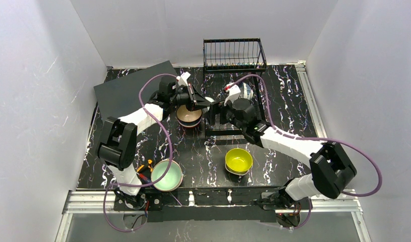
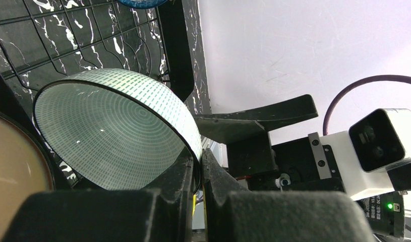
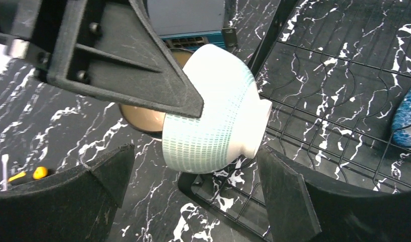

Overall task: Load the bowls into the dish rack
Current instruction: Pick up the bowl from the dish rack.

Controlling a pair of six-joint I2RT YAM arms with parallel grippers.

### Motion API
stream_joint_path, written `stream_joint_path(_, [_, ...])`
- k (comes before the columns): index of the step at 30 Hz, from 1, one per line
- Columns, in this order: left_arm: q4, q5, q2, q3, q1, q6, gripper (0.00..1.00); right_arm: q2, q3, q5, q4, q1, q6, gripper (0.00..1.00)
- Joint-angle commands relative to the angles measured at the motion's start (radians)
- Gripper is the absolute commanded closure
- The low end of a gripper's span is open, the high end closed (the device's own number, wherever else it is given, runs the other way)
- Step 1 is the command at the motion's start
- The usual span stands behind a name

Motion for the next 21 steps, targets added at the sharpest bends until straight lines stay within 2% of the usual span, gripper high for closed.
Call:
stream_joint_path(1, [0.017, 0.053, -0.013, 0.049, 0.002, 0.006, 1.00, 0.045, 0.082, 0.113, -0.026, 0.020, -0.053, 0.01])
stream_joint_path(15, [0.017, 0.090, 0.001, 0.065, 0.000, 0.007, 1.00, 0.100, 0.057, 0.005, 0.146, 0.022, -0.067, 0.13])
stream_joint_path(18, [0.017, 0.092, 0.003, 0.065, 0.002, 0.006, 1.00, 0.105, 0.060, -0.019, 0.158, 0.021, -0.069, 0.28])
stream_joint_path(21, [0.017, 0.097, 0.004, 0.069, 0.002, 0.009, 1.00, 0.108, 0.068, -0.022, 0.151, 0.021, -0.074, 0.62])
